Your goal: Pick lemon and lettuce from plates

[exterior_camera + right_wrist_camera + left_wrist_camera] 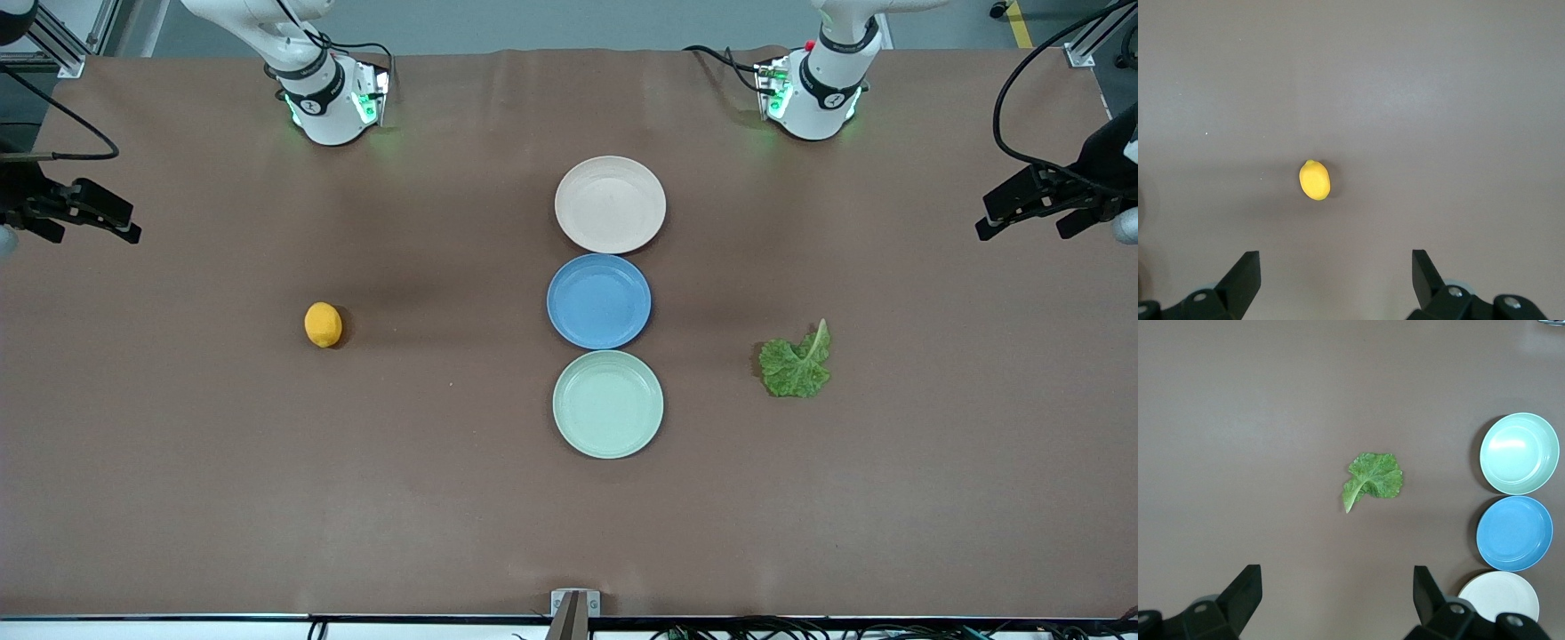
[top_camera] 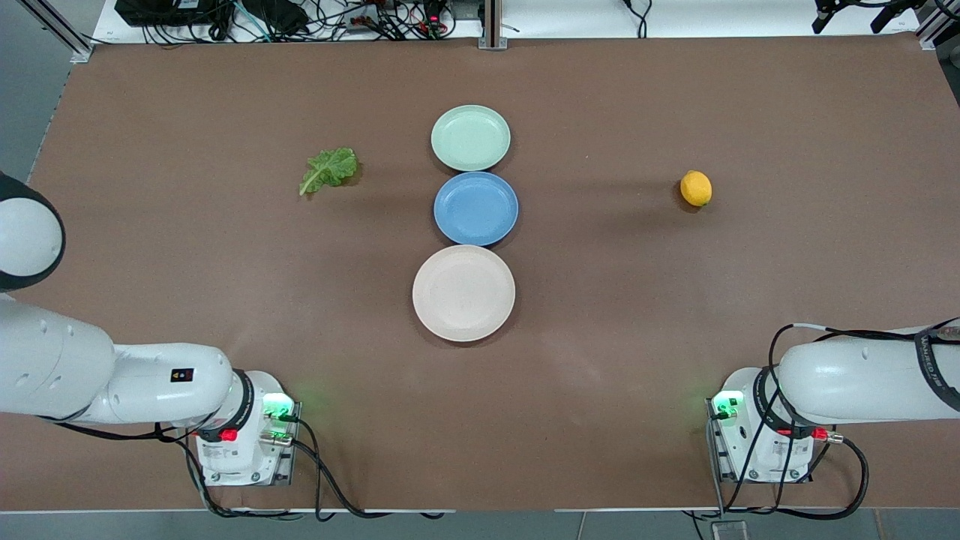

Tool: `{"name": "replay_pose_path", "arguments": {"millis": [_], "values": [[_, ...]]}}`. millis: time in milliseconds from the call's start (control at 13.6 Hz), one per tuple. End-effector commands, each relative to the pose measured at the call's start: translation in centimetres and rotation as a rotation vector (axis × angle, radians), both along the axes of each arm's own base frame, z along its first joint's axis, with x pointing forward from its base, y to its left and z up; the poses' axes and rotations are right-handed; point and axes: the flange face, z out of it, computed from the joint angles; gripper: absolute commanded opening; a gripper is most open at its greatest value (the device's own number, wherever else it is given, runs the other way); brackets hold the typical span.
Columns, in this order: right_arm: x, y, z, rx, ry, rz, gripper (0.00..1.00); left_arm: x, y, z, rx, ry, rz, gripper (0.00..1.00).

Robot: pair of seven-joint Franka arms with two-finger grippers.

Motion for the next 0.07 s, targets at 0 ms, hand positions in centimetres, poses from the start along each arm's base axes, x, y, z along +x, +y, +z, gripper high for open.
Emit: {"name": "replay_pose_path", "arguments": {"millis": [0], "values": [[-1.09,0.18,0.11,0.009,-0.012,-0.001,1.0,0.09,0.34,0.44,0.02,0.007,0.01,1.0]]}}
